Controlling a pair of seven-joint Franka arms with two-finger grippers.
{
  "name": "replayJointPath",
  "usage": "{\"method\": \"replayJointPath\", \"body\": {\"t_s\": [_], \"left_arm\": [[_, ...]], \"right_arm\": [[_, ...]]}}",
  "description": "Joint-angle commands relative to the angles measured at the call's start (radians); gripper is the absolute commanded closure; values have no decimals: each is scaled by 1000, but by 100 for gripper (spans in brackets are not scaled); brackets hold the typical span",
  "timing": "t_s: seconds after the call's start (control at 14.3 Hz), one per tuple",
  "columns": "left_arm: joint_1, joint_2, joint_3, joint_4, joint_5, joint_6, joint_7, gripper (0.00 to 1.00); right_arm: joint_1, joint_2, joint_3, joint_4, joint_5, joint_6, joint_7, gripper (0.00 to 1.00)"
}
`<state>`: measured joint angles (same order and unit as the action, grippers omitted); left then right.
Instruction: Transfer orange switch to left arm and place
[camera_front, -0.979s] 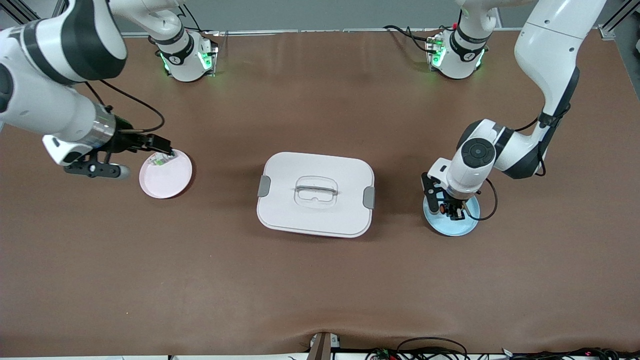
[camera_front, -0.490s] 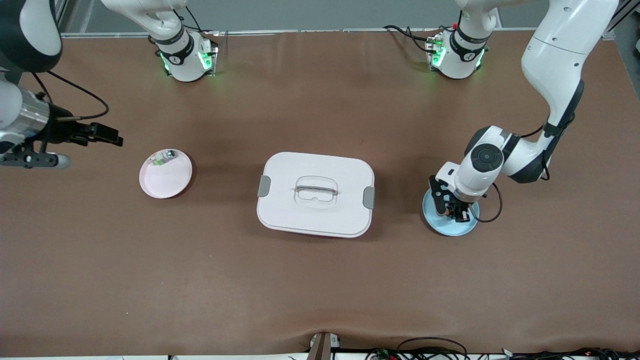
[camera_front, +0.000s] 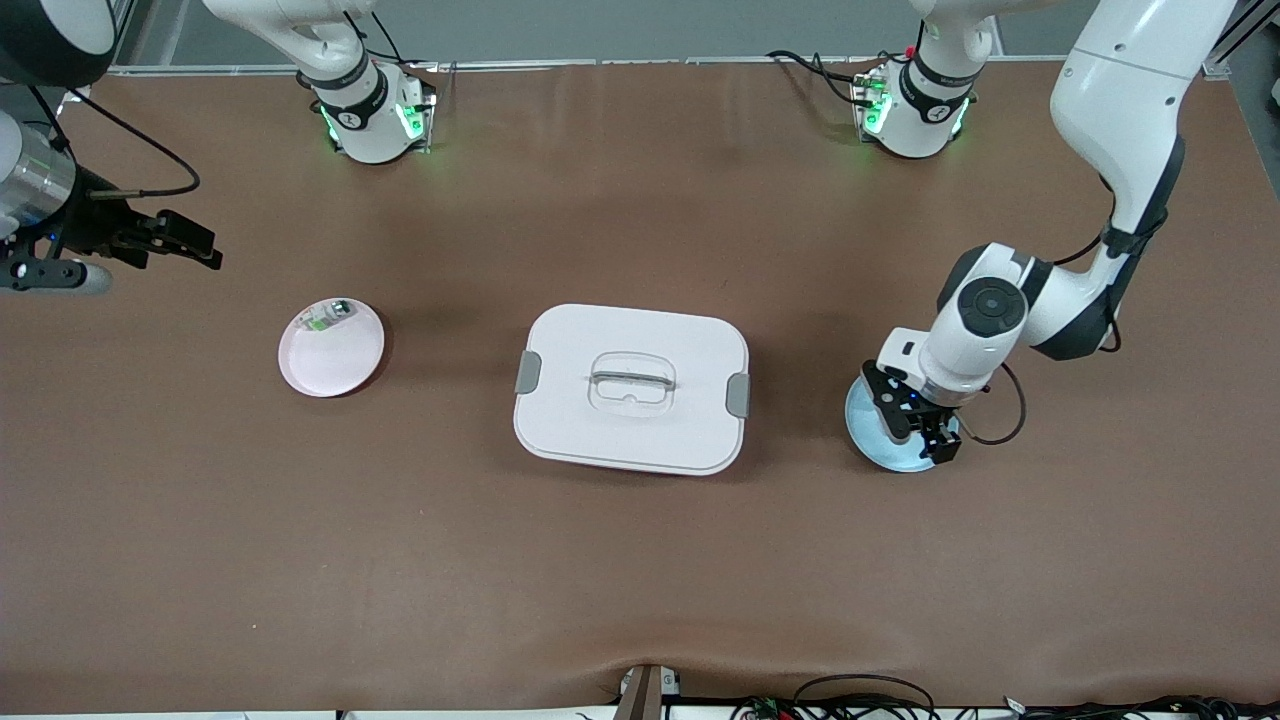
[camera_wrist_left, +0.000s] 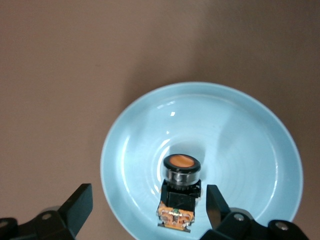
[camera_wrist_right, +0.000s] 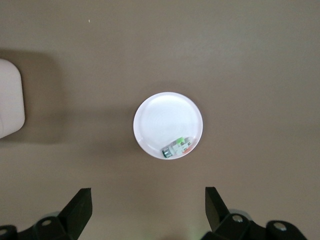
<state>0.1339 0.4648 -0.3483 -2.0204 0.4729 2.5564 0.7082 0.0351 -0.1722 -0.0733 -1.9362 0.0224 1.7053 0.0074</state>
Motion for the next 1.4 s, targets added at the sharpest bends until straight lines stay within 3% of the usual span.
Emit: {"method": "replayJointPath", "body": {"t_s": [0.0, 0.21, 0.42, 0.7, 0.84, 1.05, 1.33], "left_arm": [[-5, -49, -20, 83, -162, -163, -32, 0], [1, -98, -49, 219, -255, -400, -158, 0], [-1, -166, -51, 305, -274, -586, -385, 0], [3, -247, -41, 331, -324, -648, -580, 0], [1, -281, -41, 364, -324, -720, -694, 0], [10, -279, -35, 497, -323, -879, -756, 0], [16, -327, -35, 531, -323, -955, -742, 0]], "right_arm": [[-17, -112, 18, -118, -39, 66, -18, 0], [-18, -80, 18, -46, -41, 48, -35, 0], [-35, 23, 18, 93, -33, -18, -32, 0], [-44, 92, 18, 224, -27, -92, -30, 0], [-41, 108, 18, 240, -25, -90, -30, 0], [-34, 114, 20, 241, -25, -90, -30, 0], [-40, 115, 20, 244, -25, -91, -30, 0]]}}
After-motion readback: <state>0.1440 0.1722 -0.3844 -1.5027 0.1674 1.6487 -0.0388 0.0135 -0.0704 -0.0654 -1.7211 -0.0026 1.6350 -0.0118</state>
